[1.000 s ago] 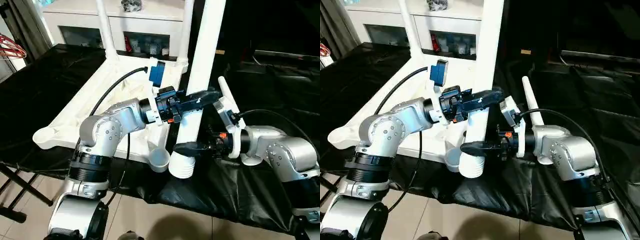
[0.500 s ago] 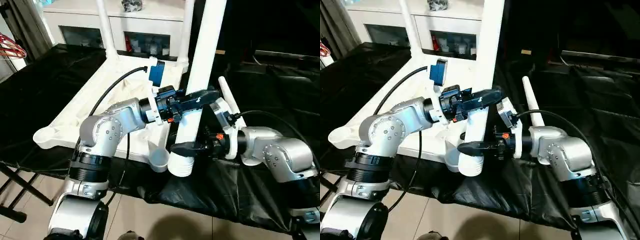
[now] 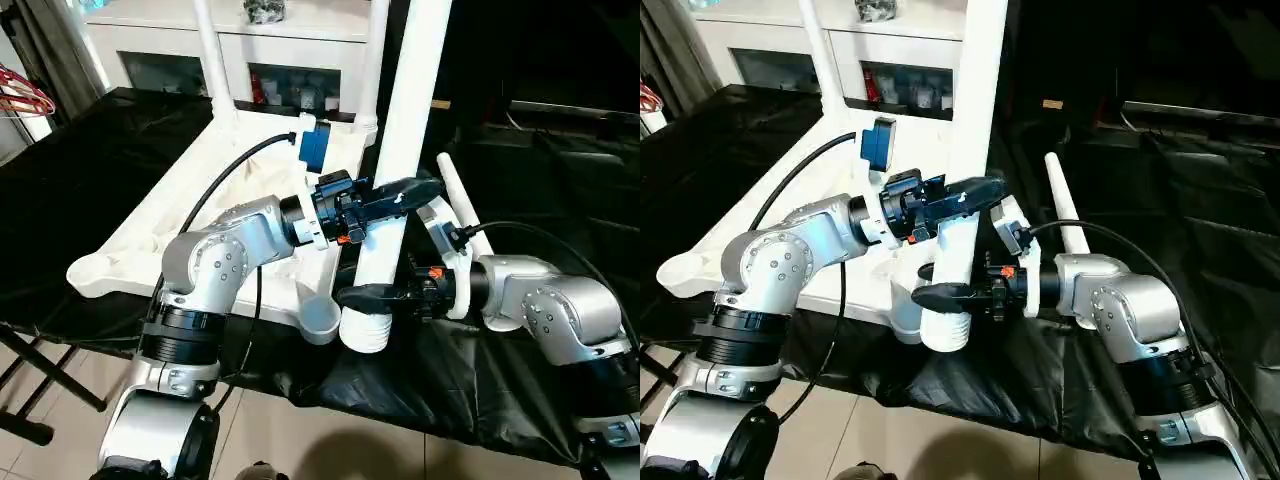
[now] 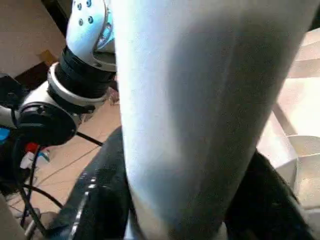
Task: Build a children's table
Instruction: Pick table leg
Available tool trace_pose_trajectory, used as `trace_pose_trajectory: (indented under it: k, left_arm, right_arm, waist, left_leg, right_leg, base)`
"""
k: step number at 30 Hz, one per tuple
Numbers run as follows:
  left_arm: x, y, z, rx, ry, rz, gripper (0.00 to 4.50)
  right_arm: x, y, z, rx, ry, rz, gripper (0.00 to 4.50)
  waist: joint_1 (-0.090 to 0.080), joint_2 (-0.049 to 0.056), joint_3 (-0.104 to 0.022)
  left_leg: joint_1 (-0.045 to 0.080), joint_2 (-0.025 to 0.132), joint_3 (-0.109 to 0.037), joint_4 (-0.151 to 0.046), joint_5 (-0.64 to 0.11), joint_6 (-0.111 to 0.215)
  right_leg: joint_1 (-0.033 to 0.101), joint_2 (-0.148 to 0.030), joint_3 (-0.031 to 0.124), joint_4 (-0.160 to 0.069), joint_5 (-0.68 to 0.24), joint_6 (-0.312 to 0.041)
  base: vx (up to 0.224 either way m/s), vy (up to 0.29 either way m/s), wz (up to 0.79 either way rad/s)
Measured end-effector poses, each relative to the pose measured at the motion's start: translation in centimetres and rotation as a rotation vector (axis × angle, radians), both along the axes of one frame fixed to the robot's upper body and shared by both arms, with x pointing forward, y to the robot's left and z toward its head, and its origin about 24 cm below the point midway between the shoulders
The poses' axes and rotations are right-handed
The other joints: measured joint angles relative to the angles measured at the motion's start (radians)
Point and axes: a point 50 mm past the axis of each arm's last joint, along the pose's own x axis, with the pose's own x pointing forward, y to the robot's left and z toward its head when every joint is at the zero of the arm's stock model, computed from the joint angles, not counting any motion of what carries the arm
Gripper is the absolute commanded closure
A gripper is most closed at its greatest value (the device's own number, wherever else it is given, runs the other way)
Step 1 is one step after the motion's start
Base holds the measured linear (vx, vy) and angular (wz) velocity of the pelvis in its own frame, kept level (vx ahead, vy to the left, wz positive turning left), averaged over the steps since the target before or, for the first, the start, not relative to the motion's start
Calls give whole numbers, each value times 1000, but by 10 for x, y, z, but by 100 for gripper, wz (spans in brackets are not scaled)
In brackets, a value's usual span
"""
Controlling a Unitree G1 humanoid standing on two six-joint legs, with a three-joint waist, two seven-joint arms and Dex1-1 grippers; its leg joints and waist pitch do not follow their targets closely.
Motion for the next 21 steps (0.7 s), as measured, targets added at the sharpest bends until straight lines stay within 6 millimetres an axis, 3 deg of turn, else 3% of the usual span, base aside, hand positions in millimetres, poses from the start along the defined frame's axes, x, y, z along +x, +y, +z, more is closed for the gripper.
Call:
trace_pose_trajectory:
  k: [9, 10, 11, 13, 16, 21]
  left_arm:
    - [0, 1, 0, 1, -1, 5, 265]
    - [1, 1, 0, 1, -1, 6, 209]
    - [2, 1, -1, -1, 11, 14, 195]
    - [6, 1, -3, -2, 30, 39, 195]
    - [8, 5, 0, -30, -1, 76, 152]
    - [13, 14, 15, -103, -63, 176, 150]
  right_arm:
    - [0, 0, 0, -3, -3, -5, 259]
    - [0, 0, 0, -3, -4, -7, 259]
    - [1, 0, -1, -5, -3, -14, 259]
    - [4, 2, -3, 0, -2, -49, 260]
    - [6, 3, -3, -6, -22, -85, 260]
    - [11, 6, -2, 19, -72, -180, 260]
  waist:
    - [0, 0, 0]
    - [0, 0, 0]
    - [0, 0, 0]
    - [-1, 0, 0]
    - [-1, 0, 0]
    - [-2, 1, 0]
  left_leg:
    - [0, 0, 0, 1, 0, 0]
    - [0, 0, 0, 1, 0, 0]
    - [0, 0, 0, 1, 0, 0]
    - [0, 0, 0, 1, 0, 0]
    - [0, 0, 0, 1, 0, 0]
    - [0, 1, 0, 1, 0, 0]
  right_leg:
    - [0, 0, 0, 0, 0, 0]
    - [0, 0, 0, 0, 0, 0]
    - [0, 0, 0, 0, 0, 0]
    - [0, 0, 0, 0, 1, -1]
    - [0, 0, 0, 0, 1, 0]
    - [0, 0, 0, 0, 1, 0]
  base:
    - [0, 0, 0]
    - [0, 0, 0]
    - [0, 0, 0]
    - [0, 0, 0]
    - [0, 0, 0]
    - [0, 0, 0]
